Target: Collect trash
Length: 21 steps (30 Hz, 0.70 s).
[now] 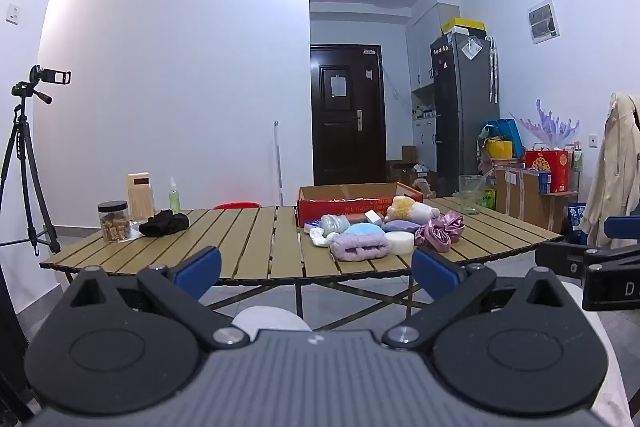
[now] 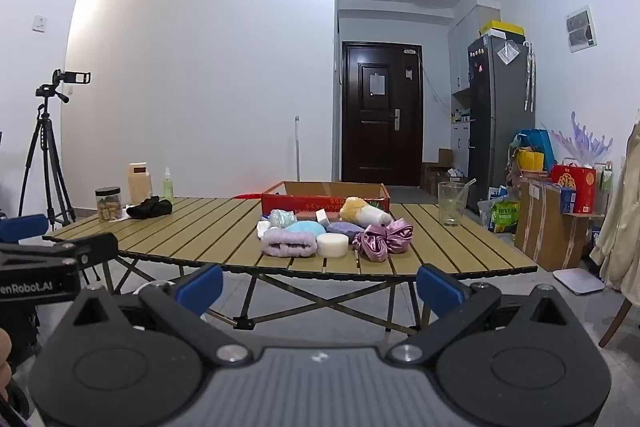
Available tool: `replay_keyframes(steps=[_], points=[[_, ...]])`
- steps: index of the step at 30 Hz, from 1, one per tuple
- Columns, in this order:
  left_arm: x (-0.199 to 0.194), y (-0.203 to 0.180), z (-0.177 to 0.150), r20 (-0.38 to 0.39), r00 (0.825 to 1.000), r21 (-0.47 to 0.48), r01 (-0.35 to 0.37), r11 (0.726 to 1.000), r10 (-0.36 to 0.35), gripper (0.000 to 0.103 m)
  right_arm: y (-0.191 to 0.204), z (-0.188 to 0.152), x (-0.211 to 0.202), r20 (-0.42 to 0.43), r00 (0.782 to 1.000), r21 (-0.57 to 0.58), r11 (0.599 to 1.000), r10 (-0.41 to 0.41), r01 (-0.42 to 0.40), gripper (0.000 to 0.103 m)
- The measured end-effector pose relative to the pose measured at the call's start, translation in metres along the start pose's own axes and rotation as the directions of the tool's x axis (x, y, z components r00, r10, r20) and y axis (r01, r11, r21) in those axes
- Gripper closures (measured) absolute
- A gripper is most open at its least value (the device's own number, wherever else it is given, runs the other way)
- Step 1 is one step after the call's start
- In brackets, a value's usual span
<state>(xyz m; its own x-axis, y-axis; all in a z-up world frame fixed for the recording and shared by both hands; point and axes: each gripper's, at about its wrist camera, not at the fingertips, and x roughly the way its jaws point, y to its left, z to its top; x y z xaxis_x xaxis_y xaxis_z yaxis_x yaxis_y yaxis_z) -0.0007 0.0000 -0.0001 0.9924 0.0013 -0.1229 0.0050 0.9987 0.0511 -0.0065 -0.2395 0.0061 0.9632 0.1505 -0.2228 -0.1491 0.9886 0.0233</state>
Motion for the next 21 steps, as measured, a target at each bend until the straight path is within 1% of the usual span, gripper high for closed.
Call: replay_keyframes(steps=[2,3,5,6,15,16,21], points=[[0.0,0.0,0.0,-0.003,1.0,-0.001,-0.003,1.0,0.003,0.0,-0.001,0.0,0.0,-0.006,1.0,0.003,1.0,0.002,-0.002,0.0],[0.0,0.0,0.0,-0.005,1.0,-0.001,-0.003,1.0,0.003,0.0,0.002,0.0,-0.006,0.019,1.0,-0.018,1.0,0.004,-0.003,0.0],[-0.001,0.001,0.0,-0.002,1.0,-0.006,-0.004,1.0,0.004,0.0,0.003,-0.001,-0.011,0.018,1.0,-0.017,1.0,0.006,-0.005,0.0],[-0.002,0.004,0.002,0.0,1.0,-0.007,-0.005,1.0,0.005,0.0,0.002,0.0,-0.002,-0.005,1.0,-0.016,1.0,0.003,-0.003,0.0],[-0.006,0.004,0.004,0.007,1.0,-0.004,-0.012,1.0,0.012,0.0,0.003,-0.003,-0.011,0.004,1.0,-0.011,1.0,0.008,-0.008,0.0],[-0.007,0.004,0.002,0.011,1.0,-0.003,-0.013,1.0,0.013,0.0,0.001,0.0,-0.006,-0.007,1.0,-0.008,1.0,0.009,-0.009,0.0],[-0.008,0.003,0.002,0.011,1.0,0.004,-0.01,1.0,0.01,0.0,0.001,0.0,-0.006,-0.008,1.0,-0.012,1.0,0.016,-0.016,0.0]])
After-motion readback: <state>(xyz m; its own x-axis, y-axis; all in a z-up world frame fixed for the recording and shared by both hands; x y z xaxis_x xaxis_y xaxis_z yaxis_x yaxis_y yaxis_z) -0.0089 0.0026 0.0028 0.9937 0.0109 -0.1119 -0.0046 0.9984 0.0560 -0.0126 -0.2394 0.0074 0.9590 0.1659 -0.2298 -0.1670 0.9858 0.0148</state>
